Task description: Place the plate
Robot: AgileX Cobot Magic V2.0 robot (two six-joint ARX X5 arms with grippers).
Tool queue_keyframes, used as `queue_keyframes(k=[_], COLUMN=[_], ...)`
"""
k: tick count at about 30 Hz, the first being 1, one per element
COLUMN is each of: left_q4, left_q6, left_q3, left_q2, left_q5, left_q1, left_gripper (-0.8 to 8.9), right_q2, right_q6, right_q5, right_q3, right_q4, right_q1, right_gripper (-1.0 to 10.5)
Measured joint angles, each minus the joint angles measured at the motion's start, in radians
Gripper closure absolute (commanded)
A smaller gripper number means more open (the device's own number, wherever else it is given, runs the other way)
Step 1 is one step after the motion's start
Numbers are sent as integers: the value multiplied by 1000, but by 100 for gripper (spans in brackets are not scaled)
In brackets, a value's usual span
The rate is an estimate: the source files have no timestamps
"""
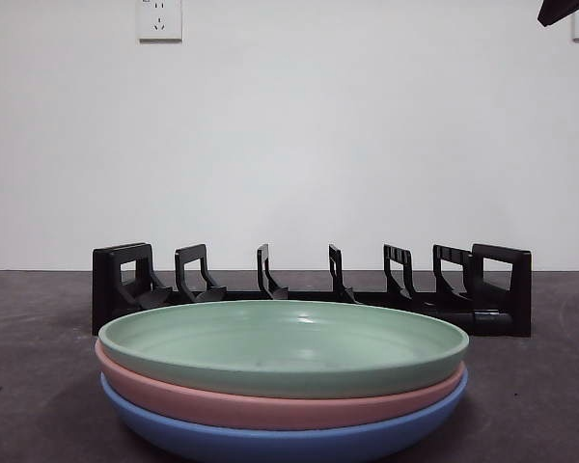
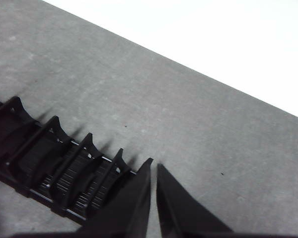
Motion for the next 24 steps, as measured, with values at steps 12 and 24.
queue_keyframes(k=[12,24], left_q4=[2,3], left_q6=[0,0], left_q3=[0,0], left_q2=[0,0], left_q5=[0,0], left_q1=[0,0], left_gripper=[806,806], right_q2=[-299,-895], right_q6=[85,191], right_q5=[191,222], right_q3=[-414,-1030], right_q4=[321,380], right_q1=[-102,-134], right_gripper=[929,929])
